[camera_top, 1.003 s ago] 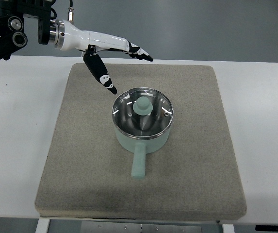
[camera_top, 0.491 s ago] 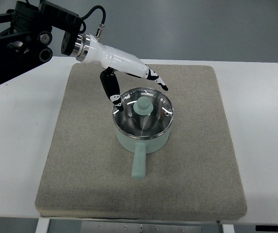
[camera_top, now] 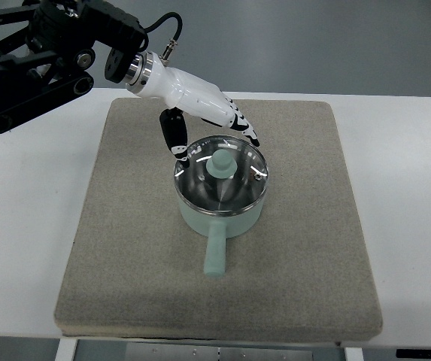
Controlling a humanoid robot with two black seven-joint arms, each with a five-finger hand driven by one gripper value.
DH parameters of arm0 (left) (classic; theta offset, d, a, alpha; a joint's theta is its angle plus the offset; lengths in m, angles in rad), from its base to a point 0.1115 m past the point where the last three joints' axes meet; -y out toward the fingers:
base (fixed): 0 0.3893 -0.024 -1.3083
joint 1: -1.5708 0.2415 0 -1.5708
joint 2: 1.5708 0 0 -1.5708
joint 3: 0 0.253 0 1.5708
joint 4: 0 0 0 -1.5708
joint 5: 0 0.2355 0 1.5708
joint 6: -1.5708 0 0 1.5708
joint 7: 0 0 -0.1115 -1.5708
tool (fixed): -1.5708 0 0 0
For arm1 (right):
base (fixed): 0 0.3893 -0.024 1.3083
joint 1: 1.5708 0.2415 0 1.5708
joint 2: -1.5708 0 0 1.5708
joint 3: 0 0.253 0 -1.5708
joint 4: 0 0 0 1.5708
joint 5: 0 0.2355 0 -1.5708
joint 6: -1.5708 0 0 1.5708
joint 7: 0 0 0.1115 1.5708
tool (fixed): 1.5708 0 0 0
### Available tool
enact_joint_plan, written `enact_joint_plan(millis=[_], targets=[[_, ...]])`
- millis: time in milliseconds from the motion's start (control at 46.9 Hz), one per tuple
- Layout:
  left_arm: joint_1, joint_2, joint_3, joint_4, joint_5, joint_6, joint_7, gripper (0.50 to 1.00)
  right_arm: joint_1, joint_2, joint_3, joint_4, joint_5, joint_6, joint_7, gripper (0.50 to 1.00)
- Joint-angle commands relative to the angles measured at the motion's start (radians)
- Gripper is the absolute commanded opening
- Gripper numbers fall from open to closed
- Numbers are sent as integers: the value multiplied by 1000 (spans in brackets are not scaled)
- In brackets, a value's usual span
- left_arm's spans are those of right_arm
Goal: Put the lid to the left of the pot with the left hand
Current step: 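Lower the left hand and close its fingers around the green lid knob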
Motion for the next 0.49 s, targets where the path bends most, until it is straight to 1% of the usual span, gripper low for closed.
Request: enact_joint_plan(millis=[0, 149, 469], targets=[[-5, 0, 0, -5, 34, -2, -24, 999, 0, 0, 0, 0, 0, 0, 0, 921], [-6, 0, 0, -9, 49, -4, -50, 999, 0, 0, -1, 1, 0, 0, 0, 921], [-6, 0, 6, -5, 144, -1, -52, 999, 0, 0, 0, 0, 0, 0, 0, 921]])
